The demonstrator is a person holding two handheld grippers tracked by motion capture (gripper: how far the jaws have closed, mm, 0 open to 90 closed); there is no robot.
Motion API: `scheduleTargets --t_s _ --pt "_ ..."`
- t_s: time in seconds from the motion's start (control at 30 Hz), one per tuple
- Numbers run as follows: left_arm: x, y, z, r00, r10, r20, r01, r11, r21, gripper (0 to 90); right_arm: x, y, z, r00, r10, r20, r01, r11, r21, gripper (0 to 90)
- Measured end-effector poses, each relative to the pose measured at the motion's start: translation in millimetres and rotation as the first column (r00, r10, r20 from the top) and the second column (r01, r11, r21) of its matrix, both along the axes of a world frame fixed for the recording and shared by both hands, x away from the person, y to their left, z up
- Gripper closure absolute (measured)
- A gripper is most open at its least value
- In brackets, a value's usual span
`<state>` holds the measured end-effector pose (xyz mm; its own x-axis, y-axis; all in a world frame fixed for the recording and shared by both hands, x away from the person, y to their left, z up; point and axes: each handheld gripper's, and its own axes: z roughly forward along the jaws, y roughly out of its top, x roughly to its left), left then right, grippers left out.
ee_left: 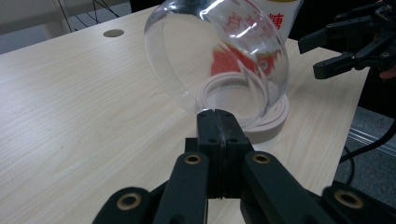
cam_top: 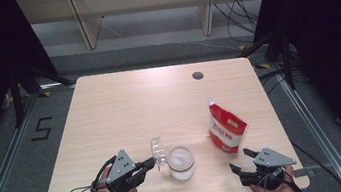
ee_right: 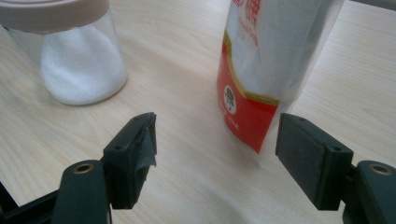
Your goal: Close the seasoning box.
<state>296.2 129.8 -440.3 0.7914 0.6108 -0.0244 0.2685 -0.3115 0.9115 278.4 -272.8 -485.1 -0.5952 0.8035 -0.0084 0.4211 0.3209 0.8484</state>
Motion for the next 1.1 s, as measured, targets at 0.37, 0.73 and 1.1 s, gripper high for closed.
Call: scheduleTargets --t_s 0.37,0.73,1.1 --pt "-0.7 -8.5 -4.1 0.9997 -0.013 -0.022 0.013 0.9999 -0.006 88.4 0.1 0.0 0.4 1.0000 0.000 -0.001 0.000 1.0000 0.006 30.1" --pt "-0.6 -9.4 -4.0 0.9990 -0.037 -0.025 0.037 0.9992 -0.016 82.1 0.0 -0.5 0.5 0.9999 -0.007 0.008 0.007 1.0000 0.000 30.1" --pt "-3.3 4.4 -7.6 0.9974 0.007 -0.072 -0.009 0.9997 -0.023 47.8 0.4 -1.4 1.4 0.9999 -0.002 0.014 0.002 1.0000 0.007 29.8"
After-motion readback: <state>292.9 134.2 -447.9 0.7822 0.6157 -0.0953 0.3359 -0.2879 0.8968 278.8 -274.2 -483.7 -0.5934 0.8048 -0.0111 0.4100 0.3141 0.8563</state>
